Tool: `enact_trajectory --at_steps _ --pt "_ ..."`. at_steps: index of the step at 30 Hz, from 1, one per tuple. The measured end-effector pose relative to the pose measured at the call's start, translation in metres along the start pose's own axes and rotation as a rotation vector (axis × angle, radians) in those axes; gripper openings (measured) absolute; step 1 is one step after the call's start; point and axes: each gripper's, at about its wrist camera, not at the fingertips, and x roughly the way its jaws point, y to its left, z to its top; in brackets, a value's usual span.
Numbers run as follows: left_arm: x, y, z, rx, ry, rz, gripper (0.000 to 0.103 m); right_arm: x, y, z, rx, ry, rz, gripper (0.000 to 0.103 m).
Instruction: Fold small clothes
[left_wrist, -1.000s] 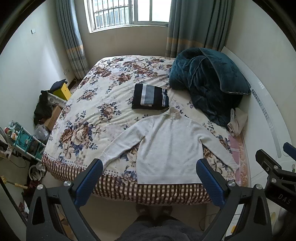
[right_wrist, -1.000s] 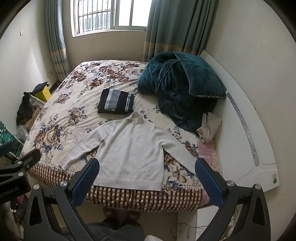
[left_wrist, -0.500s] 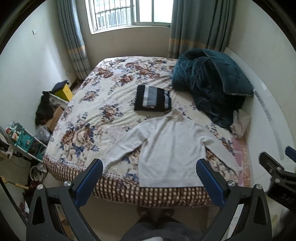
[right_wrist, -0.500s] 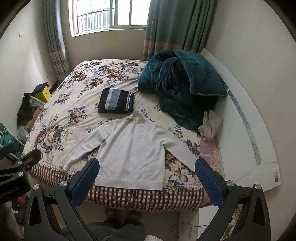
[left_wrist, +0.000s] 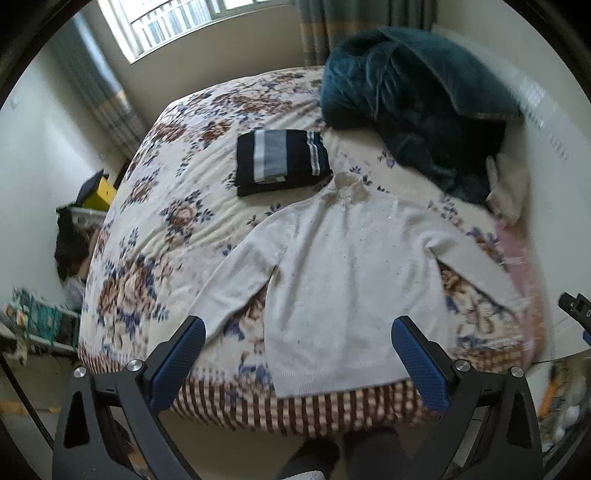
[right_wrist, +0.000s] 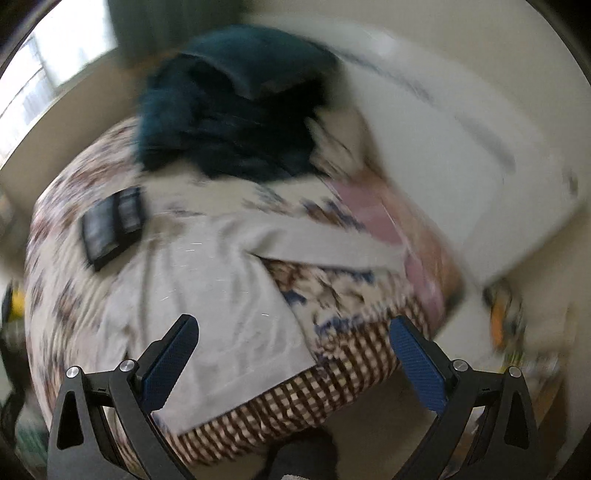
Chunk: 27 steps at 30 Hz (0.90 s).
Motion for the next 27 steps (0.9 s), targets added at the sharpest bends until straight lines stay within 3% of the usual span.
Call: enact_trajectory --at_steps 5,11,15,18,20,22,23,24,25,26,27 --pt "0.088 -0.050 0.018 0.057 0.051 0.088 0.103 0.159 -0.098 0.017 0.303 0.133 -0.092 0.103" --pt "0.204 -0.089 0.023 0.046 0.250 0.108 0.103 0.324 -0.185 0.008 0.608 0.286 -0.167 0.103" --pt "0.278 -0.106 0.012 0.035 0.354 0.147 0.103 0.394 -0.225 0.004 0.731 0.264 -0.228 0.099" --pt "0.322 -0.105 0.007 0.011 0.398 0.178 0.103 0.437 -0.250 0.007 0.834 0.216 -0.176 0.097" --pt "0.350 -0.100 0.007 -0.017 0.417 0.197 0.103 0.460 -0.263 0.011 0.889 0.179 -0.133 0.091" --pt "0.371 -0.090 0.006 -0.047 0.426 0.210 0.103 0.481 -0.271 0.015 0.924 0.170 -0.131 0.064" --pt "0.382 -0.091 0.010 -0.060 0.424 0.213 0.103 0.488 -0.274 0.019 0.927 0.151 -0.151 0.060" --pt "0.388 -0.087 0.010 -0.071 0.424 0.217 0.103 0.488 -0.273 0.021 0.920 0.132 -0.173 0.047" --pt "0.394 -0.085 0.012 -0.080 0.424 0.220 0.103 0.486 -0.271 0.026 0.896 0.094 -0.209 0.018" --pt "0.398 -0.080 0.013 -0.093 0.422 0.219 0.103 0.484 -0.265 0.033 0.857 0.068 -0.247 0.006" --pt "0.401 -0.074 0.015 -0.107 0.416 0.215 0.103 0.480 -0.258 0.041 0.812 0.050 -0.279 0.007"
